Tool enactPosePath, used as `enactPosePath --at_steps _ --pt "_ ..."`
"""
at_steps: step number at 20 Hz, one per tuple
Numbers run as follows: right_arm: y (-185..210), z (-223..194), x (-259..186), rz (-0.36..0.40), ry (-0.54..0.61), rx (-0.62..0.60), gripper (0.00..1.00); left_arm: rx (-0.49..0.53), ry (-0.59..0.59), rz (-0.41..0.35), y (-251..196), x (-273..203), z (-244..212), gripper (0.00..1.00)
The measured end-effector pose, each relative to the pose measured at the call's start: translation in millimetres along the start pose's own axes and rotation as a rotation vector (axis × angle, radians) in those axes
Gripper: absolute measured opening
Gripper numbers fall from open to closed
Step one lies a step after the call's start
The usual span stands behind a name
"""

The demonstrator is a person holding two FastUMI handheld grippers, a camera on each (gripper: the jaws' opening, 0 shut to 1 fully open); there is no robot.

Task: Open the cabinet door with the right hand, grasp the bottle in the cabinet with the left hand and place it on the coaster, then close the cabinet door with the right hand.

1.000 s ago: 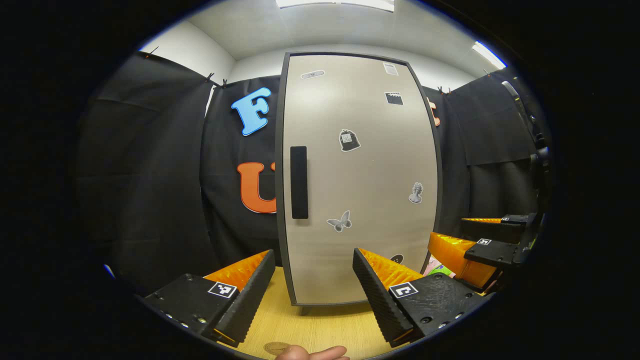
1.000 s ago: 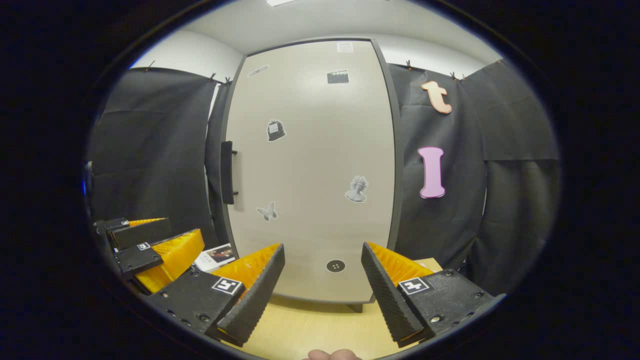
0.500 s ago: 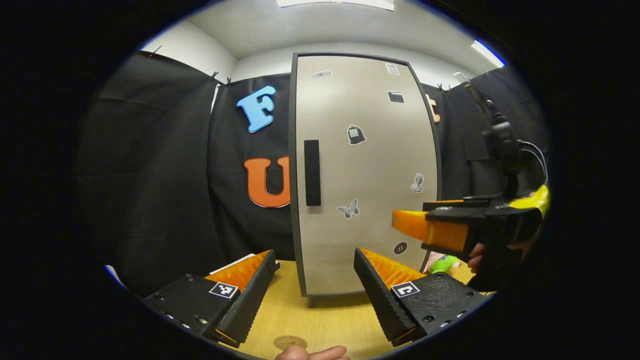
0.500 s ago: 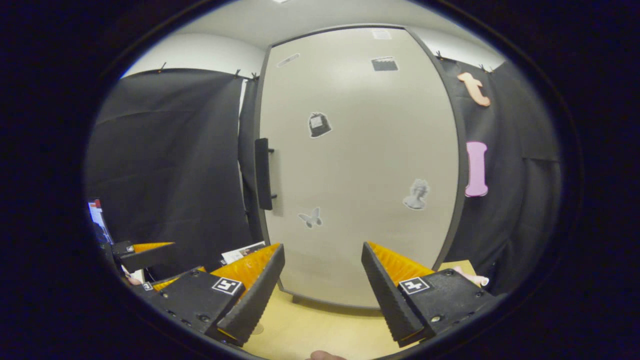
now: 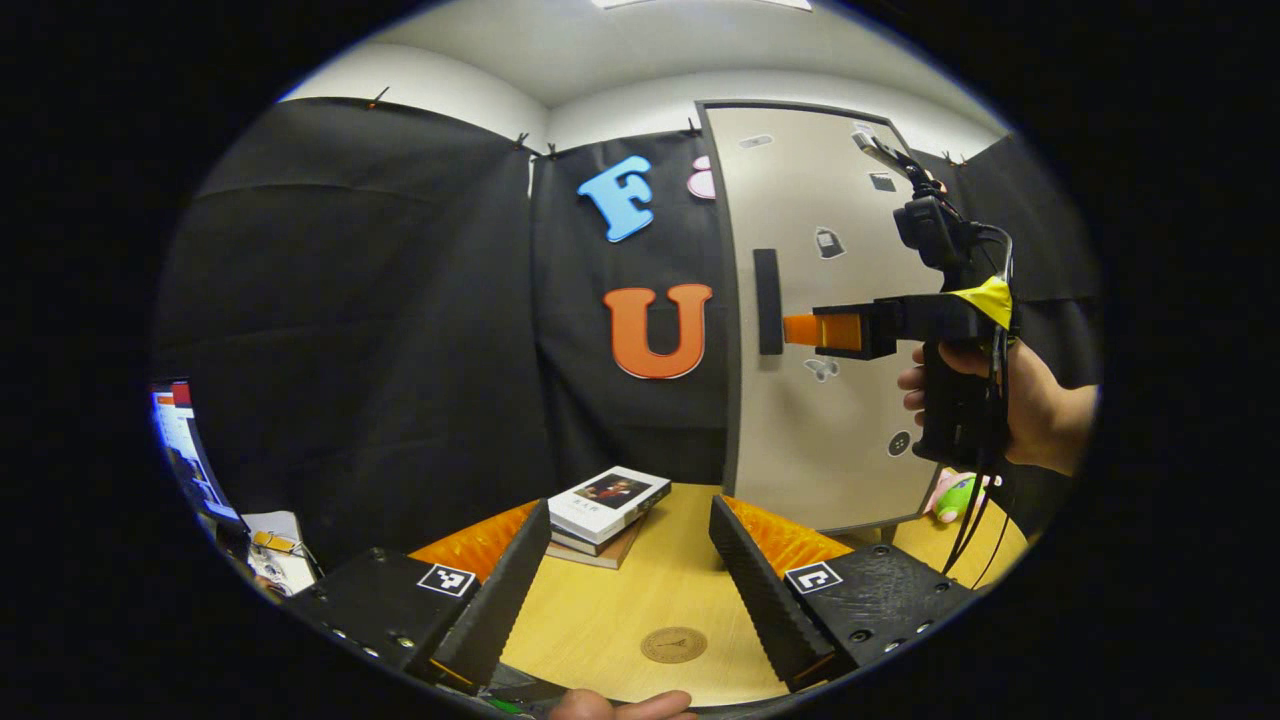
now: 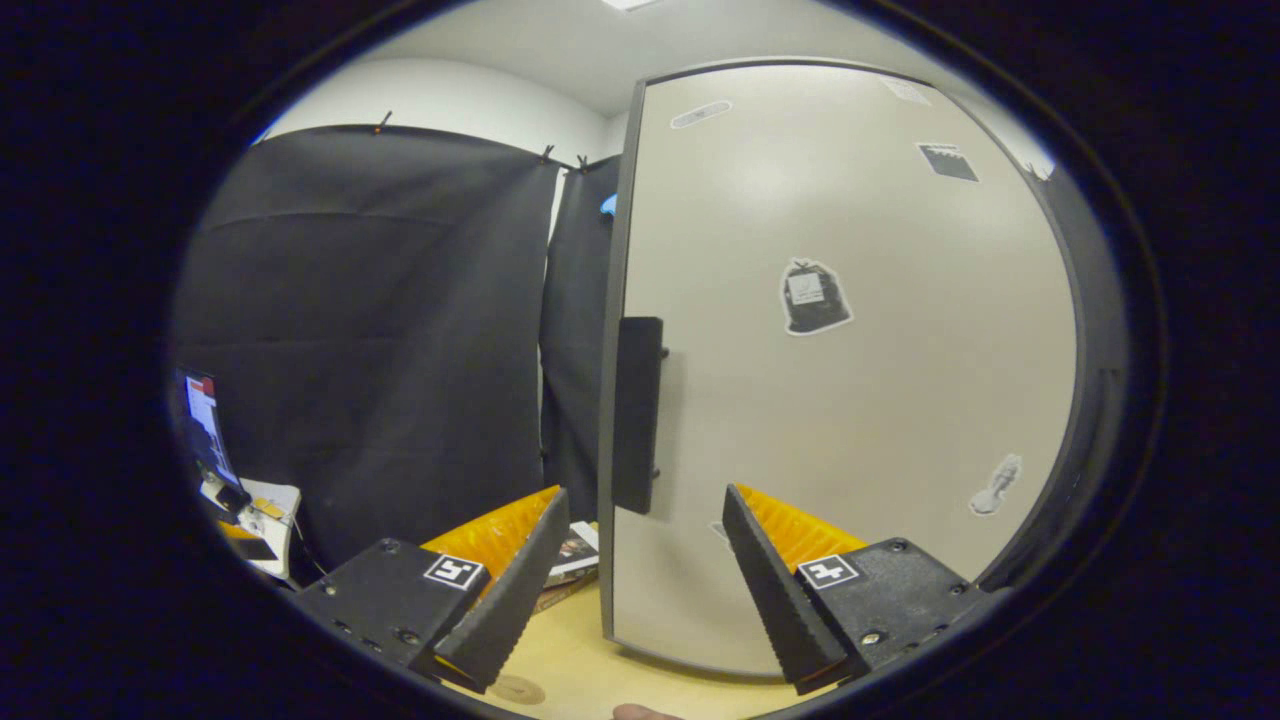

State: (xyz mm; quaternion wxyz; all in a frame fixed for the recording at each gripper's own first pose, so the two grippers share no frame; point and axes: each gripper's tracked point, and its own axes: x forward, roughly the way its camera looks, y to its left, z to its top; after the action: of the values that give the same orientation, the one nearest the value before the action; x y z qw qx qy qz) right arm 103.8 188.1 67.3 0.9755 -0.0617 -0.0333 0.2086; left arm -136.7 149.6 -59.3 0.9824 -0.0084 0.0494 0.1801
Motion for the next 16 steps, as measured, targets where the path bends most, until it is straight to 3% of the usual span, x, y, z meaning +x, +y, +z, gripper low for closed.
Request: enactPosePath --at_steps 3,5,11,12,13,14,15,16 --pt "5 4 22 0.0 -0.011 0.001 0.99 -0.002 0.013 0.097 33 -15 -5 0.96" --pt "-1 12 35 -0.038 -0.033 -0.007 0.98 -0.004 0.027 0.14 49 -29 -12 0.96" --pt "2 4 62 -0.074 0.017 -0.036 0.9 0.019 0.033 0.191 78 -27 -12 0.96" --pt "0 -2 67 -0.092 0.047 -0.052 0.71 0.018 0.039 0.19 80 -26 -14 0.96" --pt "-1 -5 71 -0.11 0.054 -0.057 0.65 0.019 0.046 0.188 79 -26 -16 0.96" --pt "-2 -3 70 -0.134 0.049 -0.053 0.38 0.021 0.051 0.185 78 -25 -17 0.97" --pt "-4 -3 70 -0.139 0.046 -0.041 0.38 0.022 0.055 0.18 78 -24 -18 0.97" --pt "-4 -3 70 -0.137 0.048 -0.033 0.32 0.022 0.059 0.174 78 -22 -20 0.97"
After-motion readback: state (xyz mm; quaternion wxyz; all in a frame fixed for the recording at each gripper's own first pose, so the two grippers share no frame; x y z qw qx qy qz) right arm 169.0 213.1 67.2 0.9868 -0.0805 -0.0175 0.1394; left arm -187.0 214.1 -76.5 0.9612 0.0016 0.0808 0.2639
